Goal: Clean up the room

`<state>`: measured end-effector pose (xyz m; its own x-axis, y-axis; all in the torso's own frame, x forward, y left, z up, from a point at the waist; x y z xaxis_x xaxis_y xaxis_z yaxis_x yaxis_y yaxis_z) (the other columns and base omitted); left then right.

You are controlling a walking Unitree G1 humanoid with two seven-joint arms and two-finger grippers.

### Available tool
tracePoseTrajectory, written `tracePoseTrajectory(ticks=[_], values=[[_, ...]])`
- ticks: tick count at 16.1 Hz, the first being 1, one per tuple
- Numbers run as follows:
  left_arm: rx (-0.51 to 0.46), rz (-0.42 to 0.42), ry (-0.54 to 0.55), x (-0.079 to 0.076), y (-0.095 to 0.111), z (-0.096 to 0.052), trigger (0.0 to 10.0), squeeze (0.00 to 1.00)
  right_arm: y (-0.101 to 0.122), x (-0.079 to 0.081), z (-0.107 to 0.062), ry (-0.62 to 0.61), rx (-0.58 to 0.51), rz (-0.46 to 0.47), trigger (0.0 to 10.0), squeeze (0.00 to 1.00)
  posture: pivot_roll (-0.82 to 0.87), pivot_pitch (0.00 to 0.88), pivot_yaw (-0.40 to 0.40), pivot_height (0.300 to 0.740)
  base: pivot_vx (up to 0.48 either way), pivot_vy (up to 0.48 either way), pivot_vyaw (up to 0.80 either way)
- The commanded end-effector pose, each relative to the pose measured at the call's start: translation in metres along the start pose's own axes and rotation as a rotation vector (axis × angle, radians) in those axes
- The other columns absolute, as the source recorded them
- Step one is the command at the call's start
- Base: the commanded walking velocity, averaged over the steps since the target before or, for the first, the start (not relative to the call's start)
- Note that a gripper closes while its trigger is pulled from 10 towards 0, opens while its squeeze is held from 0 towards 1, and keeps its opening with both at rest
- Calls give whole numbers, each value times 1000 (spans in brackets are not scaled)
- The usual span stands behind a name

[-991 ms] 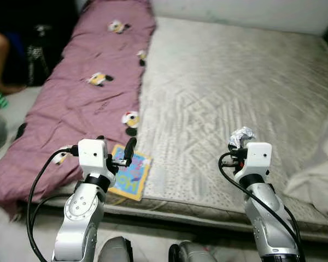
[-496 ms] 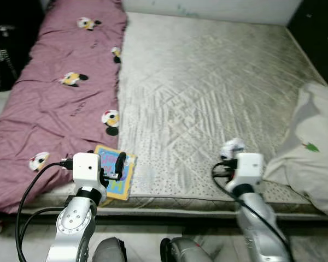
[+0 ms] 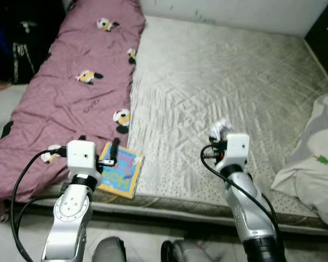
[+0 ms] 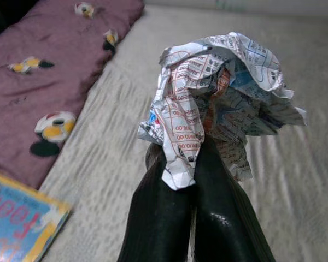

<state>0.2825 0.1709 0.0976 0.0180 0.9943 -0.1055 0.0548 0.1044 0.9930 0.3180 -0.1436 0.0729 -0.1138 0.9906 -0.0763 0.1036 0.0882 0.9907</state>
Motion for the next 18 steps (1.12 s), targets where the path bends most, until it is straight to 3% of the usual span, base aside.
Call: tracePoseTrajectory(ticks=[1,2,3,5,7,9,12,15,18], values=[[-10,13,-20,0,5,-1,10000,0,13,2,-1,34,-47,-31,10000,0,43,95,-75,740,0,0,0],[-7,37,-22,0,1,4,10000,0,2,-3,-5,11,-15,-33,10000,0,32,109,-63,740,0,0,0],[1,4,-4,1,0,7,10000,0,-2,-8,-6,-26,6,6,10000,0,24,101,-59,740,0,0,0],[-7,-16,-46,-10,6,11,10000,0,9,-5,-7,-12,-34,-12,10000,0,-4,88,-44,740,0,0,0],[13,-24,-80,-20,-2,14,10000,0,9,-4,-3,-23,-43,-5,10000,0,-21,84,-31,740,0,0,0],[8,-23,-106,-26,0,20,10000,0,13,-9,0,-36,-55,-8,10000,0,-16,96,-31,740,0,259,0],[36,-89,-97,-25,-5,16,10000,0,11,-15,2,-51,-46,-8,10000,0,15,81,-42,740,0,480,0],[34,-90,-106,-30,-6,9,10000,0,19,-11,7,-28,-73,-15,10000,0,23,93,-53,740,0,480,0],[24,-96,-83,-24,-3,12,10000,0,25,-4,8,1,-90,-20,10000,0,26,107,-61,740,0,480,0]])
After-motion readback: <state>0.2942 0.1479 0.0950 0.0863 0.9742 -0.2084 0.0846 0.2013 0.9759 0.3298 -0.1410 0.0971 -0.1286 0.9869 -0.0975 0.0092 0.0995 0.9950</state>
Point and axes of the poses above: a point about 5 cm out from each wrist's last joint towards the gripper, its own z axis pointing out of the wrist towards the gripper, its own y axis along the axis of the wrist's last joint, x = y × z, the point moved 4 cm from there along z, pointing out of the wrist towards the gripper, and after that the axes turned 8 degrees about -z, right-handed, at the moved point
